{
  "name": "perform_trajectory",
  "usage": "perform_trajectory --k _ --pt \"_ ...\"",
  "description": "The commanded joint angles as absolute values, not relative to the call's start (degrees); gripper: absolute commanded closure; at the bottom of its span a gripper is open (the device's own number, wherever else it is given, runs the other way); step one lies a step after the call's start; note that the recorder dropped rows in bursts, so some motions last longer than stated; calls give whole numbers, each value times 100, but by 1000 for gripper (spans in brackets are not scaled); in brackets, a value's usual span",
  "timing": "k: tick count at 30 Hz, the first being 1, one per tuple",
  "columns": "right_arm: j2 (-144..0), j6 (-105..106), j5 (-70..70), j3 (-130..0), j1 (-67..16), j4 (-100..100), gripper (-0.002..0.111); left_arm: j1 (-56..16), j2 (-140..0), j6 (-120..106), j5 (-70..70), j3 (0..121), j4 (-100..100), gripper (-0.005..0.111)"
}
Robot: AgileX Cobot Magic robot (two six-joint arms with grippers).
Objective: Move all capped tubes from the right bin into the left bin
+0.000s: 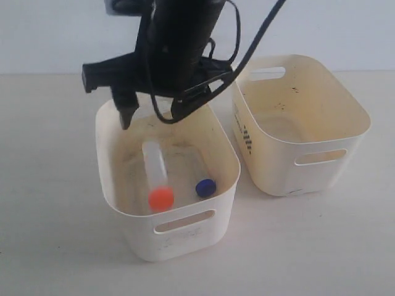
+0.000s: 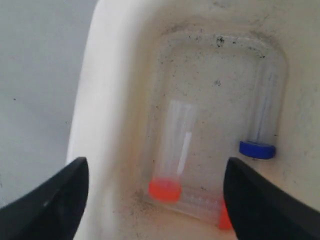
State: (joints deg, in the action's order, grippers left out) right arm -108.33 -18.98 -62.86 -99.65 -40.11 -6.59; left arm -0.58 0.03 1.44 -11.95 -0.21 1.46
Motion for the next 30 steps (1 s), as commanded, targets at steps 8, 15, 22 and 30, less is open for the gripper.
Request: perform_trajectory --k 8,15,22,30 --pt "-10393 -1105 -6191 -9932 -4052 1254 88 -56 0 198 -1160 0 110 102" --pt "-9978 -882 -5757 -9932 -3554 2076 108 -56 0 198 -1160 0 110 102" --pt "-9979 -351 -5374 -9932 -2009 1814 108 -56 0 198 -1160 0 110 102" --pt "-10558 3162 -6065 -9932 -491 -1350 108 -56 0 198 -1160 0 110 102"
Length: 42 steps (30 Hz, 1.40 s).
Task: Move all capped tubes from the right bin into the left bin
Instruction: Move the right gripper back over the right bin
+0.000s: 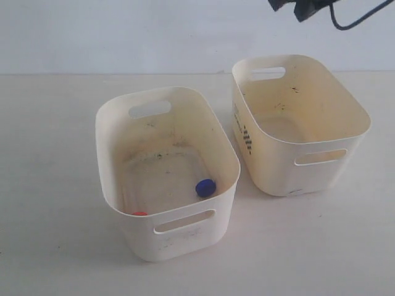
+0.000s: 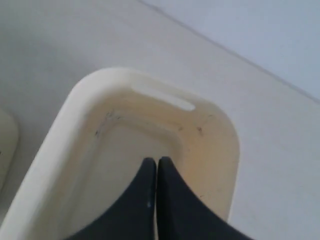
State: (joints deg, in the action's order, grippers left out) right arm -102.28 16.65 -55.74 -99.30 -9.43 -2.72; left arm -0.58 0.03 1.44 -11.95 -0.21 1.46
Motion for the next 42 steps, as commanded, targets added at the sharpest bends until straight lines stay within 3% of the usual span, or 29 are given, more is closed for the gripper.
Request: perform_trajectory --k 1,15,27,34,39,42 --pt "-10648 3284 -6129 -9932 -443 -1350 108 -56 0 198 -1160 0 110 102" --pt "-11065 6155 -6967 -9932 -293 -1375 108 -56 0 198 -1160 0 110 102" --pt "-10546 6199 -6996 -9932 -293 -1352 108 -56 0 198 -1160 0 110 102" --pt "-10469 4988 -6996 -9932 -293 -1290 108 -56 0 198 -1160 0 110 102" --pt "-10469 1951 -6996 -9932 -293 -1005 108 -56 0 198 -1160 0 110 102" --pt "-10457 1181 -6996 -9932 -293 -671 108 -56 0 198 -1160 0 110 102"
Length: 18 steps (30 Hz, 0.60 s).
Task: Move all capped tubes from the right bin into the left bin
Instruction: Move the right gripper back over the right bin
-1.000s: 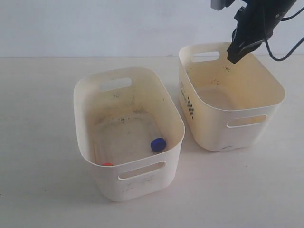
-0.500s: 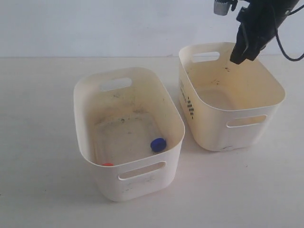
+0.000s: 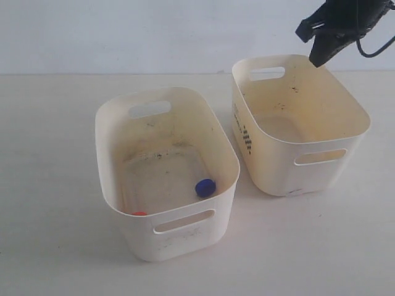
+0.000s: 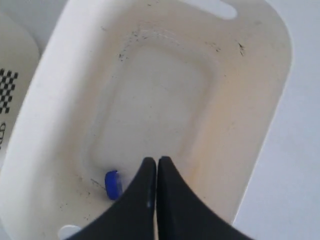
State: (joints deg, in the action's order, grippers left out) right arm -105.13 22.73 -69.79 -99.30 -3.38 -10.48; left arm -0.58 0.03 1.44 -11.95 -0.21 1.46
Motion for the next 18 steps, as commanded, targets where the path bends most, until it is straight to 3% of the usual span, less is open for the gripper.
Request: perform_trajectory --k 1,4,5,6,7,9,10,12,18 --pt "-10444 1055 -6996 -9932 -293 -565 107 -56 0 198 -1160 0 110 102" --pt "-10444 442 -6996 -9932 -293 -205 79 -56 0 198 -1160 0 110 102" --pt "-10444 442 -6996 -9932 -293 -196 67 -56 0 198 -1160 0 110 102" --pt "-10444 477 -6996 -9932 -293 -38 42 -56 0 198 -1160 0 110 102" --pt "-10444 456 -6996 -9932 -293 95 37 -56 0 198 -1160 0 110 102" --pt "-10454 301 -6996 -9932 -285 441 43 -56 0 198 -1160 0 110 102" --pt "-10479 288 -6996 -9903 -230 484 55 -56 0 198 -1160 0 110 102" --pt "-10545 300 -6996 -9654 -226 498 66 -56 0 198 -1160 0 110 102" --pt "-10677 313 -6996 -8980 -226 643 66 -56 0 198 -1160 0 110 102"
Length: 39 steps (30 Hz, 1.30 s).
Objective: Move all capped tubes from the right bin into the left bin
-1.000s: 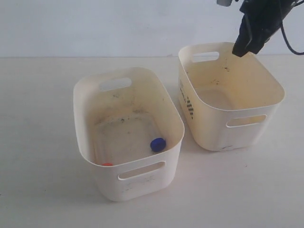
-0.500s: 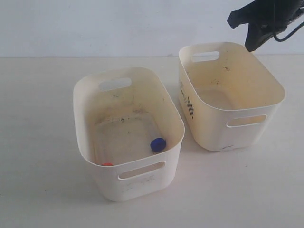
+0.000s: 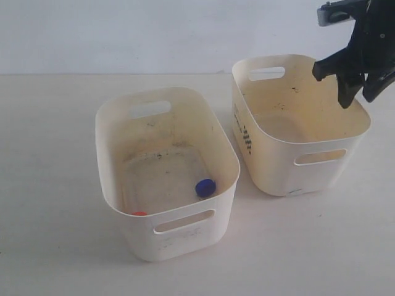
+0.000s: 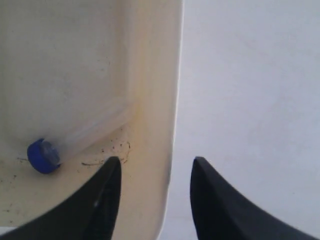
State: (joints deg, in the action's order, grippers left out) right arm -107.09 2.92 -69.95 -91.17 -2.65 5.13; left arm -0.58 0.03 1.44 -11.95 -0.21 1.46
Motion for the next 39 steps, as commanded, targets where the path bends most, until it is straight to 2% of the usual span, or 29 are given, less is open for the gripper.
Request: perform_trajectory --k 1,24,27,30,39 --pt "-10677 303 -6996 -8952 -226 673 66 -56 0 198 -1160 0 110 102" --pt "-11132 49 -6996 -8913 -226 630 67 -56 0 198 -1160 0 110 102" --pt "-11156 49 -6996 -8913 -226 630 81 -56 0 198 -1160 0 110 102" --pt "-11133 49 -6996 -8913 -226 667 108 -56 0 198 -1160 0 110 102" --pt "-11121 35 -6996 -8926 -226 666 108 -56 0 198 -1160 0 110 102"
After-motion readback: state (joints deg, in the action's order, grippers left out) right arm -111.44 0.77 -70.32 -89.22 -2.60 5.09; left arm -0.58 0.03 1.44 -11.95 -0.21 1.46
